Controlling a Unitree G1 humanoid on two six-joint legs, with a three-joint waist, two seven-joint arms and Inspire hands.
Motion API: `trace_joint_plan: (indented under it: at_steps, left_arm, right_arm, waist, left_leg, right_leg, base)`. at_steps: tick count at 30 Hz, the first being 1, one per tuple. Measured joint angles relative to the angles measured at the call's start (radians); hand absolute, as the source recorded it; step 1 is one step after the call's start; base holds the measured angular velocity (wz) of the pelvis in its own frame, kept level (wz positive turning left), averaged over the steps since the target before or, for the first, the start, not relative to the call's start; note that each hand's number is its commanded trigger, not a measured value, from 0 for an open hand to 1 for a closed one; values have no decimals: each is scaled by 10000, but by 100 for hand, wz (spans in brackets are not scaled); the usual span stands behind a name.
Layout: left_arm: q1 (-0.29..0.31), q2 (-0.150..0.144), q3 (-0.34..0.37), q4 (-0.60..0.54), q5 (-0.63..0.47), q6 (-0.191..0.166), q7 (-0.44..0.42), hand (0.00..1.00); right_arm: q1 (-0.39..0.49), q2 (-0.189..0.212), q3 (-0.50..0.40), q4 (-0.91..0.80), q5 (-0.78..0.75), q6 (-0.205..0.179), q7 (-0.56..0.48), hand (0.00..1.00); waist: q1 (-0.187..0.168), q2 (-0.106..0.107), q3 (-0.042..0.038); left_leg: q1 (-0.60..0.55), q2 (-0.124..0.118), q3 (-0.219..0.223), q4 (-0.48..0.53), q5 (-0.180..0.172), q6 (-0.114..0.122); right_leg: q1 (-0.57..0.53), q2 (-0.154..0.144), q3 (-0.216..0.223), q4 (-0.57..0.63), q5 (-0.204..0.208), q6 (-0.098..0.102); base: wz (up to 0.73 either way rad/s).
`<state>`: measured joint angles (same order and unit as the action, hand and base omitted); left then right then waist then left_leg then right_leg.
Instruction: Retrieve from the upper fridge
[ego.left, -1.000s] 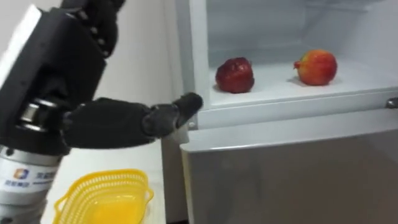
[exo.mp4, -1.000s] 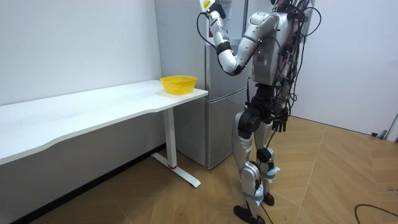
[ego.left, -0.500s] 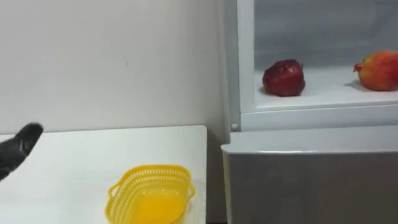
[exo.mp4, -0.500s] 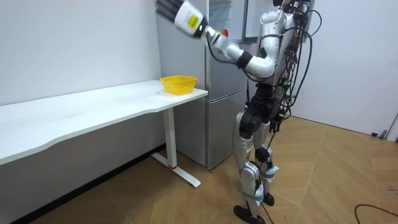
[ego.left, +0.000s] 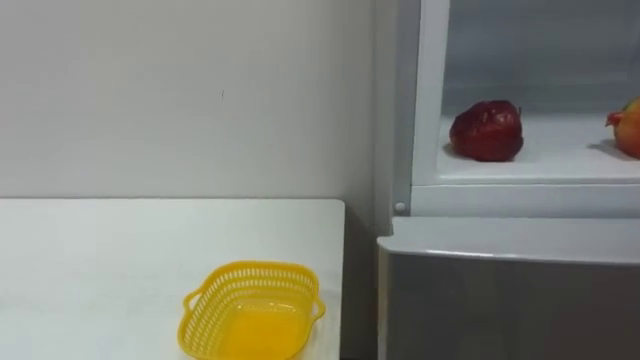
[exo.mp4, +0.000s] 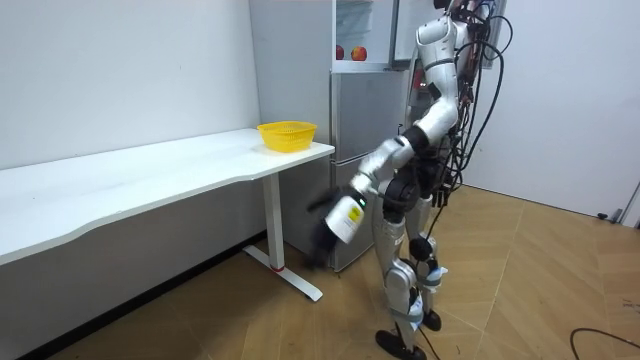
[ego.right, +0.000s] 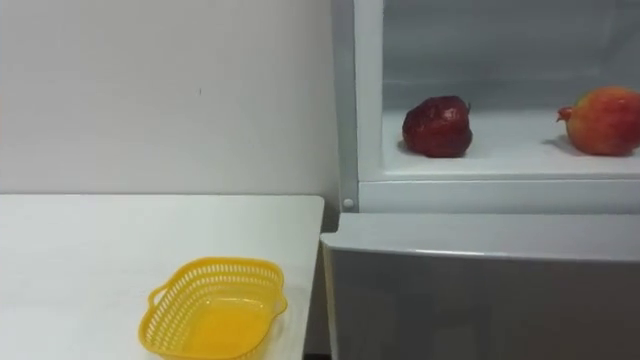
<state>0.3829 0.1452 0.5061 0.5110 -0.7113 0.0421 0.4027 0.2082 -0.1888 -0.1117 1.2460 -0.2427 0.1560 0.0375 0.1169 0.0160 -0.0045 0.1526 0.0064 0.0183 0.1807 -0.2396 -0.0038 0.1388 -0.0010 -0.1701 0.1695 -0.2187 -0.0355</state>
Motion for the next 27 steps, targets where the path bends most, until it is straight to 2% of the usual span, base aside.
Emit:
trace_joint_plan:
  at_steps: [2, 3, 5, 6, 9, 10, 13, 17, 20, 22, 27]
  left_arm:
    - [-27, -129, -6, 1531, -240, 50, -9, 0]
    - [53, -179, -11, 1918, -246, 48, -40, 0]
    - [-49, -238, -240, 3601, -60, 108, -345, 0]
    - [-103, -229, -419, 3954, 119, 148, -445, 0]
    - [-192, -256, -1054, 5076, 1418, 319, -926, 0]
    - [-210, -277, -1314, 5350, 2193, 401, -1030, 0]
    - [-303, -287, -2237, 5473, 4411, 625, -1392, 0]
    - [-858, -269, -3442, 5472, 7193, 698, -2061, 0]
    - [-1160, -269, -4098, 5467, 8169, 751, -2403, 0]
    - [-1282, -272, -4271, 5468, 8553, 815, -2478, 0]
    - [-1359, -253, -4417, 5466, 9550, 916, -2677, 0]
  right_arm:
    - [9, 2, 5, -26, -35, 141, 27, 0]
    - [10, 1, -4, -35, -78, 173, 52, 0]
    - [54, 44, -71, -24, -488, 188, 115, 0]
    - [83, 49, -71, -15, -497, 191, 140, 0]
    - [223, 134, 39, -16, -462, 208, 326, 0]
    - [231, 189, 57, -19, -482, 216, 374, 0]
    - [134, 220, 118, -23, -496, 194, 508, 0]
    - [-22, 218, 181, -99, -545, 193, 475, 0]
    - [-100, 244, 513, -300, -547, 140, 372, 0]
    - [-89, 311, 521, -401, -547, 84, 360, 0]
    - [-75, 550, 520, -427, -536, 88, 206, 0]
  waist:
    - [10, -55, 14]
    - [21, -57, 16]
    - [-58, 11, -11]
    - [-89, 39, -20]
    - [-107, 27, 12]
    - [-171, 28, 12]
    - [-531, 61, 23]
    - [-827, 40, 21]
    - [-947, -28, 17]
    - [-1142, -118, 24]
    - [-1322, -323, 75]
  left_leg:
    - [126, -4, 43, -3, -6, 5]
    - [153, -2, 93, -11, -9, 9]
    - [184, 3, 61, -12, -35, 48]
    - [189, 5, 72, -11, -47, 63]
    - [324, 27, 74, -189, -75, 99]
    - [327, 26, 45, -177, -75, 99]
    - [247, 13, 2, -140, -73, 99]
    - [278, 17, 65, -106, -66, 97]
    - [387, 22, 280, -110, -63, 100]
    - [421, 23, 359, -128, -63, 100]
    - [492, 31, 624, -152, -64, 100]
  right_leg:
    - [125, 6, 70, 9, -2, 5]
    - [132, -1, 120, 2, -6, 12]
    - [135, 10, 206, -10, -25, 32]
    - [150, 10, 183, -7, -25, 34]
    - [200, 27, 125, 26, -30, 46]
    - [206, 25, 124, 44, -30, 46]
    - [203, 0, 31, 54, -29, 48]
    - [182, 5, 105, 149, -29, 47]
    - [184, 25, 340, 171, -28, 47]
    - [194, 22, 372, 172, -27, 50]
    - [166, 44, 643, 152, -31, 56]
  base:
    - [-8]
    - [-13]
    - [-4]
    - [10]
    - [6]
    - [6]
    - [7]
    - [-5]
    - [-24]
    - [-14]
    - [-15]
